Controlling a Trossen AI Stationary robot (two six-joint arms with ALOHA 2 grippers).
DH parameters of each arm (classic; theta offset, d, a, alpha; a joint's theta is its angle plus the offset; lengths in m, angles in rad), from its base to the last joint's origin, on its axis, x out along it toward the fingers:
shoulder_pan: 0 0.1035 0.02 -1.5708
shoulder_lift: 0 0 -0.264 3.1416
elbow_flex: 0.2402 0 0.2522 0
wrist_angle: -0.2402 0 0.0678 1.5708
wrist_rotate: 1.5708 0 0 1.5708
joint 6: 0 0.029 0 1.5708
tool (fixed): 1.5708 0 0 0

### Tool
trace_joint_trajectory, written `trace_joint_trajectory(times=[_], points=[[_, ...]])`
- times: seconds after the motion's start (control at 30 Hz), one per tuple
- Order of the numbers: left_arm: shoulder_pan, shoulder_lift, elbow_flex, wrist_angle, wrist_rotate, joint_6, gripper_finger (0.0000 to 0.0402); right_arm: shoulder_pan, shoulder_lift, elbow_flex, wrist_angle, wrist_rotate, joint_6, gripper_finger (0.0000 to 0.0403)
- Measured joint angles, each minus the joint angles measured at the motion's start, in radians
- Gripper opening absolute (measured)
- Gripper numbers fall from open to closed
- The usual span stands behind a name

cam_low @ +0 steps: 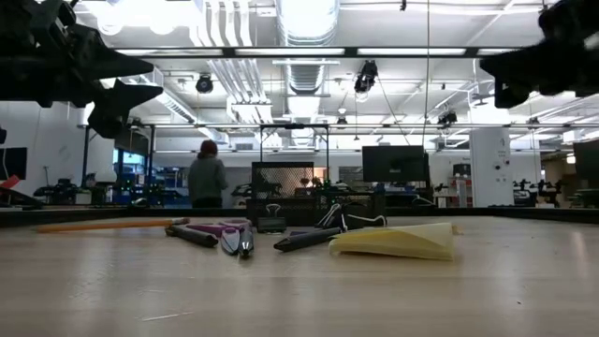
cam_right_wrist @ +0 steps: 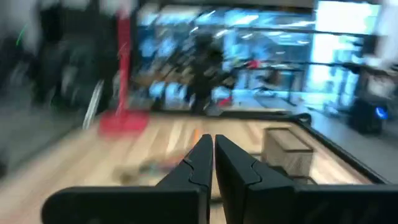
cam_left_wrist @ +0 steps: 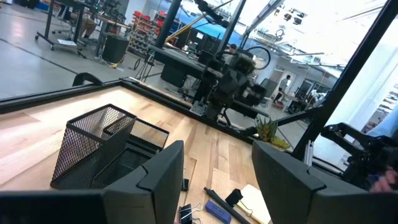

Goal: Pick and place office supplies into organizer
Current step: Put the yellow sticky note into the black desk organizer

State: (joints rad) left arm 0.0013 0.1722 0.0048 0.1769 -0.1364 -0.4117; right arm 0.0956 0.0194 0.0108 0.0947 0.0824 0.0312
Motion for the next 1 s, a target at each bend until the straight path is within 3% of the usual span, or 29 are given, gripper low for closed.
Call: trace_joint_trajectory(times=[0.1, 0.2, 0.33, 0.43, 0.63, 0.7, 0.83, 1.0], points=[[0.0, 0.0, 0.0, 0.0, 0.0, 0.0, 0.0176, 0.001, 0.004, 0.0, 0.058, 0.011, 0.284, 0.0008], [0.0, 0.003, 0.0, -0.001, 0.0, 0.0, 0.0176, -0.005, 0.003, 0.0, 0.137, 0.056, 0.424, 0.0008], [0.0, 0.003, 0.0, 0.0, 0.0, 0.0, 0.0176, -0.004, 0.036, 0.006, 0.071, 0.057, 0.927, 0.0009], [0.0, 0.002, 0.0, 0.002, 0.0, 0.0, 0.0176, 0.007, 0.122, -0.001, -0.048, -0.037, 0.948, 0.0008], [0.0, 0.006, 0.0, 0.0, 0.001, 0.0, 0.0176, 0.06, 0.318, 0.034, 0.101, 0.051, 1.223, 0.0008], [0.0, 0.005, 0.0, -0.001, 0.0, 0.0, 0.0176, 0.093, 0.401, 0.076, 0.106, 0.068, 1.387, 0.0008], [0.0, 0.008, 0.0, -0.001, 0.001, 0.0, 0.0176, 0.158, 0.646, 0.247, 0.088, 0.14, 1.564, 0.0008], [0.0, 0.013, 0.0, 0.0, 0.001, 0.0, 0.0176, 0.177, 0.98, 0.531, 0.029, 0.119, 1.512, 0.0008]])
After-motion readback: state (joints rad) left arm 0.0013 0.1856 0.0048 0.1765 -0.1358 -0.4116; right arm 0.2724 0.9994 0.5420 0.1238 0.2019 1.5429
